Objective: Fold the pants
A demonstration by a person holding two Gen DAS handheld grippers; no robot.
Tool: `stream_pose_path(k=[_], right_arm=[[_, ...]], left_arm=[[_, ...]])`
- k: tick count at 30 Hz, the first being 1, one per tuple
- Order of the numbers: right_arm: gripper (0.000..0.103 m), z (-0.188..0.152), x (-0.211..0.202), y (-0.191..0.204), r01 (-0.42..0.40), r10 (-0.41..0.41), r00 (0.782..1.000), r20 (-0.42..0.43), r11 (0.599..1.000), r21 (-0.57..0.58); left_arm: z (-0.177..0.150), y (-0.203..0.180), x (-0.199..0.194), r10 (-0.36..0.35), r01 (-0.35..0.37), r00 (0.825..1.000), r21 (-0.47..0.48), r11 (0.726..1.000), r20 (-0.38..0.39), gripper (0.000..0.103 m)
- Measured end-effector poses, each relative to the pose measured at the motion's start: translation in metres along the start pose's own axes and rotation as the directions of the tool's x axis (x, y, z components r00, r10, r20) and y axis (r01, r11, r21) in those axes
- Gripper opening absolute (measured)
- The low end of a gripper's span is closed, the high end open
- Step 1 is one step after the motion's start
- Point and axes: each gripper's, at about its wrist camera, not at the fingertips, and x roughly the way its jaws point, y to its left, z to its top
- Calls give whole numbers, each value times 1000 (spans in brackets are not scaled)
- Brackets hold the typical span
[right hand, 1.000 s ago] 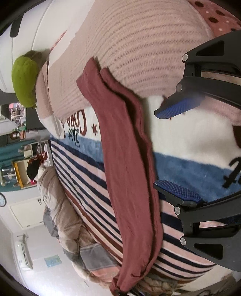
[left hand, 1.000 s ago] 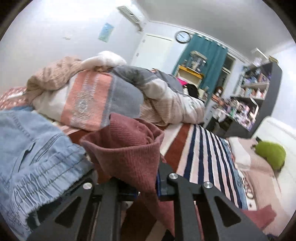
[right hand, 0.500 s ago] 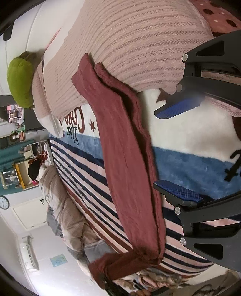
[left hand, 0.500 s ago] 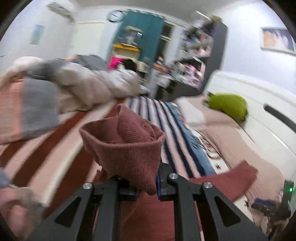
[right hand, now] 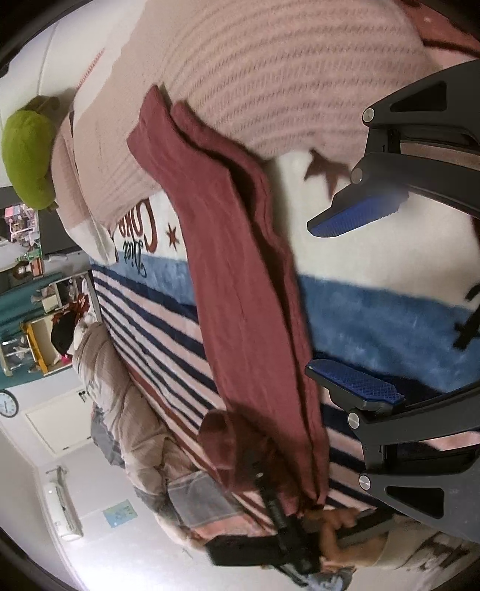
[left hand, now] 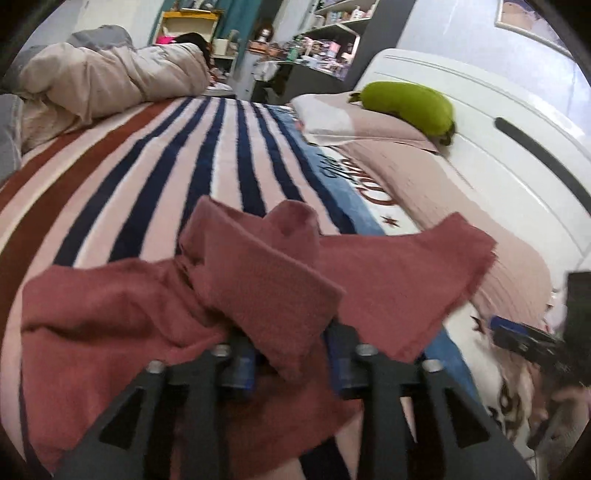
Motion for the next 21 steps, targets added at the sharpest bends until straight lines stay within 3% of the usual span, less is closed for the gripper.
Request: stream_pose_path(k=[1, 4, 9, 12, 14, 17, 19, 21], right_arm=[[65, 2, 4, 3, -18, 18, 1000, 0, 1000, 0], [66, 9, 18, 17, -89, 89, 996, 15, 996, 9], [79, 20, 46, 52, -257, 256, 967, 8, 966, 25], [85, 26, 69, 83, -319, 319, 948, -13, 948, 4], [89, 31, 88, 101, -358, 358, 933, -34, 934, 10], [90, 34, 118, 121, -400, 403, 911, -82, 915, 54], [90, 35, 134, 131, -376, 381, 920, -91, 924, 65], [89, 38, 144, 136, -285, 288, 956, -59, 957, 59]], left_arm=[[0, 1, -6, -28, 28, 1000, -3, 1000, 3, 46], [-7, 1, -37, -45, 45, 998, -4, 999, 39, 48], [-14, 24, -92, 100, -96, 986, -35, 995, 134, 49], [-22, 44, -116, 223, -213, 958, -73, 974, 181, 52], [-26, 56, -124, 245, -228, 950, -104, 968, 193, 52], [-33, 71, -128, 238, -213, 952, -144, 966, 192, 52], [-36, 77, -126, 236, -210, 952, -146, 967, 193, 52], [-39, 82, -124, 229, -202, 953, -149, 968, 197, 52]])
